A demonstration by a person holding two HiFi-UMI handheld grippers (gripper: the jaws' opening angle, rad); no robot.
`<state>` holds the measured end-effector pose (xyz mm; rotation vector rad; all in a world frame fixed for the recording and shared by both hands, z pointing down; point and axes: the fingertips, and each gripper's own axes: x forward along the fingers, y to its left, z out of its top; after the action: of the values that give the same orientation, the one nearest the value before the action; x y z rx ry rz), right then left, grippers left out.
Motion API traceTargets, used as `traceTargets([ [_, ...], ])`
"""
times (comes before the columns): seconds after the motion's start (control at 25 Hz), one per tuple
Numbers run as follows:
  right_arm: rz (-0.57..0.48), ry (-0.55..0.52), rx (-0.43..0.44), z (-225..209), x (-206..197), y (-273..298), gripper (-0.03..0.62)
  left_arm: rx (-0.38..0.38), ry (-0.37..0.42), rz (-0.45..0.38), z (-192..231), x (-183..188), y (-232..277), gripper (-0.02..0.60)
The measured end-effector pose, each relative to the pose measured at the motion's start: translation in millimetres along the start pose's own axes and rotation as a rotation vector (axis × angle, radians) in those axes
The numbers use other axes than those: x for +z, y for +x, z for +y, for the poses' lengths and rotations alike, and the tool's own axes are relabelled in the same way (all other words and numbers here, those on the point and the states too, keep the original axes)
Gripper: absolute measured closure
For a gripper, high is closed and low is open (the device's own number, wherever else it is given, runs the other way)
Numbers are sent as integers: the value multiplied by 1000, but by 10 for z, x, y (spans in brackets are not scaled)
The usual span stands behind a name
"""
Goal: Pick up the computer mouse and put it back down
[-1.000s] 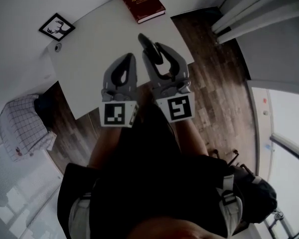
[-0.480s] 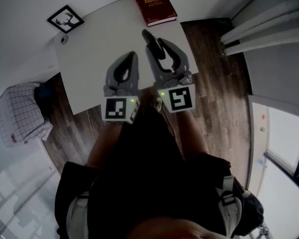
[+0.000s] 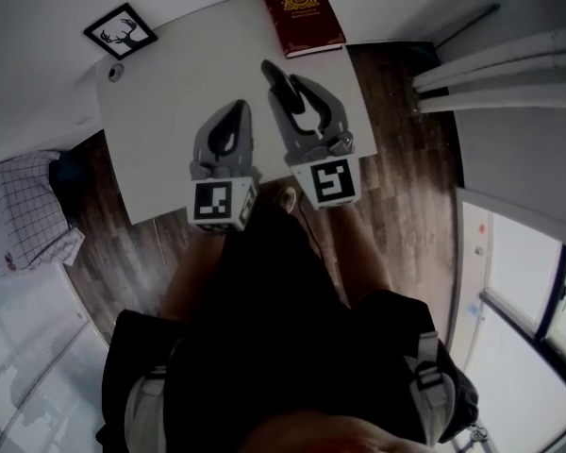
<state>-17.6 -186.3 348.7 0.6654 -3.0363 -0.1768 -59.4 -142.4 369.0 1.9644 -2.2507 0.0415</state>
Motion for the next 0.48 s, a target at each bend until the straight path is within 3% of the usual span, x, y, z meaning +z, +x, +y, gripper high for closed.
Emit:
traceTargets([
  [0.48,147,14,83,130,-599,1080,448,84,-16,69,928,-517,535,581],
])
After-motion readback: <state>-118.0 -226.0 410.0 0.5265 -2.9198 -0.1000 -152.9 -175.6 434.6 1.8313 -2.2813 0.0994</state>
